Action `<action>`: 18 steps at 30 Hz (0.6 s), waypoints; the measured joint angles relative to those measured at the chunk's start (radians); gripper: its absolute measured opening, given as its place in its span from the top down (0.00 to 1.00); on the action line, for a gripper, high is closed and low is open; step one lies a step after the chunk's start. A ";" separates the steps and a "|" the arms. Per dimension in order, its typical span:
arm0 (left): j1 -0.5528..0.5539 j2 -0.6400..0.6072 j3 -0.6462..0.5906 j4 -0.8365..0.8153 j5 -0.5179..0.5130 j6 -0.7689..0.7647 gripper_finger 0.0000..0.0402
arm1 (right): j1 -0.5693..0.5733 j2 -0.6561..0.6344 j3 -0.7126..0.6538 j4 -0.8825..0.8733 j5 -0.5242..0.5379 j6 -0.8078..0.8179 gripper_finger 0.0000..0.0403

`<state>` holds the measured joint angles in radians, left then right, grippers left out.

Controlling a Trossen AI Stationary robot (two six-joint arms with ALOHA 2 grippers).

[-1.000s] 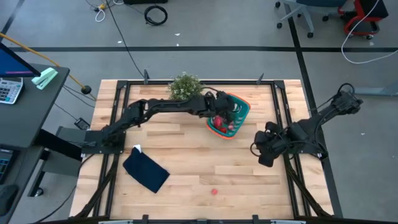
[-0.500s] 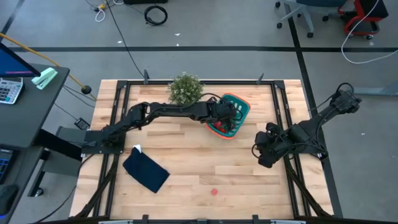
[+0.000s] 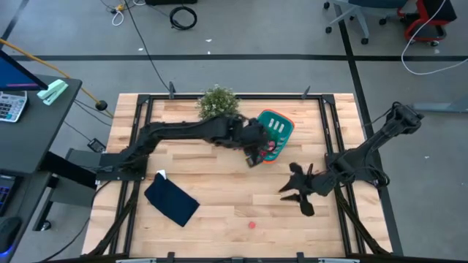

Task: Pick and placing Produce into tupperware
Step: Put the pink peach into the basket

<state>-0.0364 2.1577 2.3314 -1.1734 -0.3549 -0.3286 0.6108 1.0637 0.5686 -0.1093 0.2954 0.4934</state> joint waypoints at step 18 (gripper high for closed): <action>-0.169 -0.072 -0.024 -0.120 -0.005 -0.079 0.73 | 0.091 0.552 0.031 0.672 -0.112 -0.085 0.65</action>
<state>-0.2050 2.0857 2.3079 -1.2932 -0.3599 -0.4080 0.7018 1.6154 0.5992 0.5632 0.1835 0.4082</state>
